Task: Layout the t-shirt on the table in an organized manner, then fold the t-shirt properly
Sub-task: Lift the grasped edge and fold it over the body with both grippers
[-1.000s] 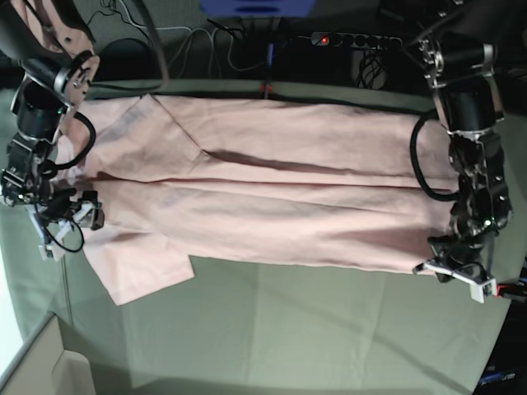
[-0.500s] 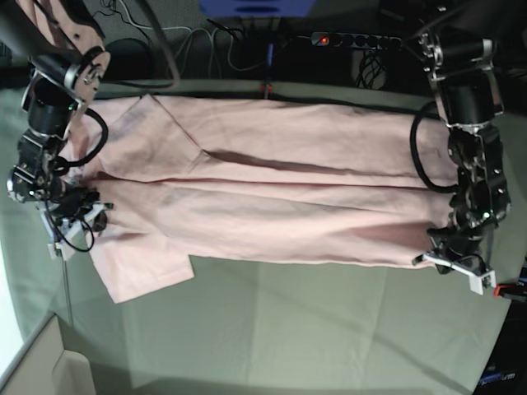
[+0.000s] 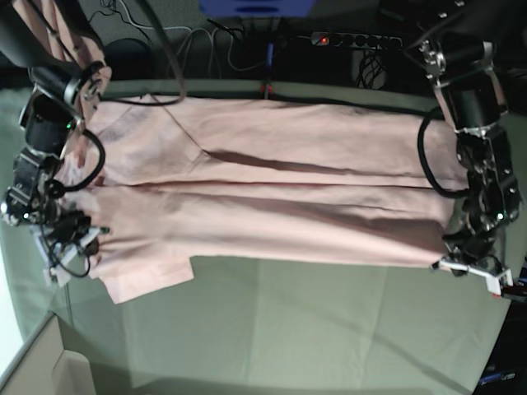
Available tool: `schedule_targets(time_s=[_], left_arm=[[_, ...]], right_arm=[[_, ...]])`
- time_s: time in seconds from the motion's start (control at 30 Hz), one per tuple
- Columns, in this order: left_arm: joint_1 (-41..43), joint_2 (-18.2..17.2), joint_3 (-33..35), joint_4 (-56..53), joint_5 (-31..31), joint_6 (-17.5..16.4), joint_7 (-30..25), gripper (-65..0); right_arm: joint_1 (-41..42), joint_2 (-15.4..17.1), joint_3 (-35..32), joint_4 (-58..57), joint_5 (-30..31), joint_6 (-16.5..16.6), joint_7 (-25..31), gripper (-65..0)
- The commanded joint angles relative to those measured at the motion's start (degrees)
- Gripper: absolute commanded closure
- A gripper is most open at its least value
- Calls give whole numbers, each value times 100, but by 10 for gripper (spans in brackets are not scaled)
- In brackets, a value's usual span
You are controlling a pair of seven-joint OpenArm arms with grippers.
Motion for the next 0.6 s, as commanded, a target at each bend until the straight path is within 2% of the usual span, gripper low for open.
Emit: schedule_targets(time_s=[0.0,0.27,0.4,0.57], left_arm=[[-202,-87,-7,127,-23,-5,-190,-1],[-483,-43,2,373,-32,-5,-182,-1],[-650,-34,2,575,-41,-5,65,-1],[-782,-26,2,918,-41,-5,372,-1]], right_arm=[[217,84,4,132,92,28,128,0],[648,225,13,141,101,28,128,0],[798,234,40,141,101,28,128,0],[912,234,400,141,101,28,119,0]])
